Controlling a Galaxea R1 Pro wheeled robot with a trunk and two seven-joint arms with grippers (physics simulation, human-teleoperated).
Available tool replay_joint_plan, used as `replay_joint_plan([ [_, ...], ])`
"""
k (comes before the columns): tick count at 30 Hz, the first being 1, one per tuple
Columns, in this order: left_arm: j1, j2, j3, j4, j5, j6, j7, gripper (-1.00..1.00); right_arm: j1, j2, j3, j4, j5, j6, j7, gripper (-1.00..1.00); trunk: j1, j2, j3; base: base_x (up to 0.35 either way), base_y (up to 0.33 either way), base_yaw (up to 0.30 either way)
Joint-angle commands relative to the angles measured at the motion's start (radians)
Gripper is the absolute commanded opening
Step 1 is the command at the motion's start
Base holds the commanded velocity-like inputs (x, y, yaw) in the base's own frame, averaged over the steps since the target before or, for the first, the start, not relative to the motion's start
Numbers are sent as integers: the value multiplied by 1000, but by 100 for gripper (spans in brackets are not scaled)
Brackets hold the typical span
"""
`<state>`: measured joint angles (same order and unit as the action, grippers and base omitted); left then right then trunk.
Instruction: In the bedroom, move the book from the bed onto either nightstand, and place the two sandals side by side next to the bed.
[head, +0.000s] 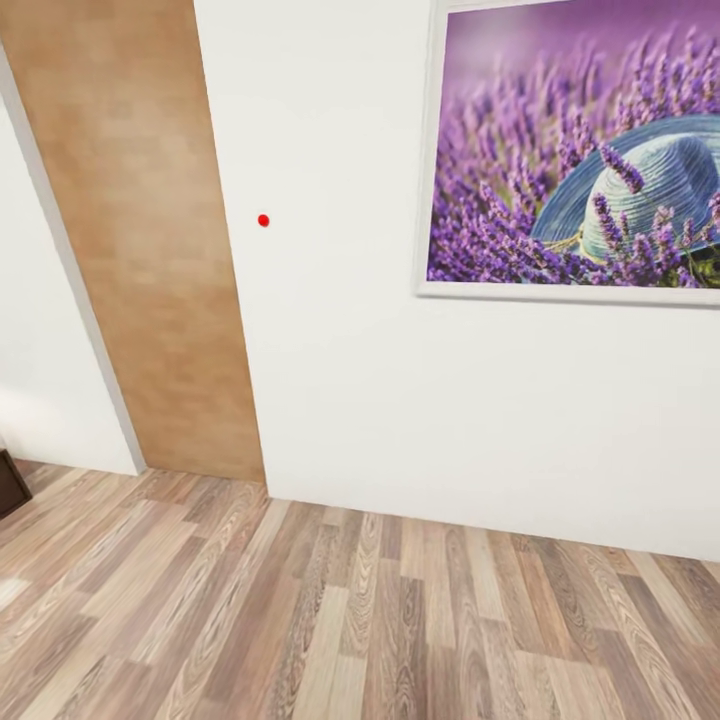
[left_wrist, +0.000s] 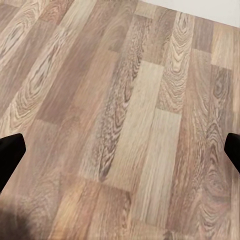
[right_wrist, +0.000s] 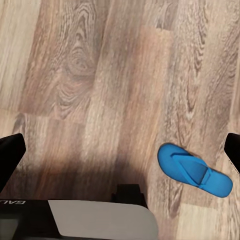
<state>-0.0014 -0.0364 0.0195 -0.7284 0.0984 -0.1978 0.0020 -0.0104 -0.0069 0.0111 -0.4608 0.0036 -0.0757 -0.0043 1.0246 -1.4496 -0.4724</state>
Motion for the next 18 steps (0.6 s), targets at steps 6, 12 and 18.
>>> replay_joint_plan([
  [6, 0, 0, 0, 0, 9, -2, 0, 100, 0, -1, 1, 1, 1, -3, -1, 100, 0, 0, -1, 279, 0, -1],
  [12, 0, 0, 0, 0, 9, -2, 0, 100, 0, 0, 1, 1, 1, -3, -1, 100, 0, 0, -1, 169, 0, 0],
  [18, 0, 0, 0, 0, 9, -2, 0, 100, 0, 0, 1, 1, 1, -3, -1, 100, 0, 0, -1, 63, 0, 0],
])
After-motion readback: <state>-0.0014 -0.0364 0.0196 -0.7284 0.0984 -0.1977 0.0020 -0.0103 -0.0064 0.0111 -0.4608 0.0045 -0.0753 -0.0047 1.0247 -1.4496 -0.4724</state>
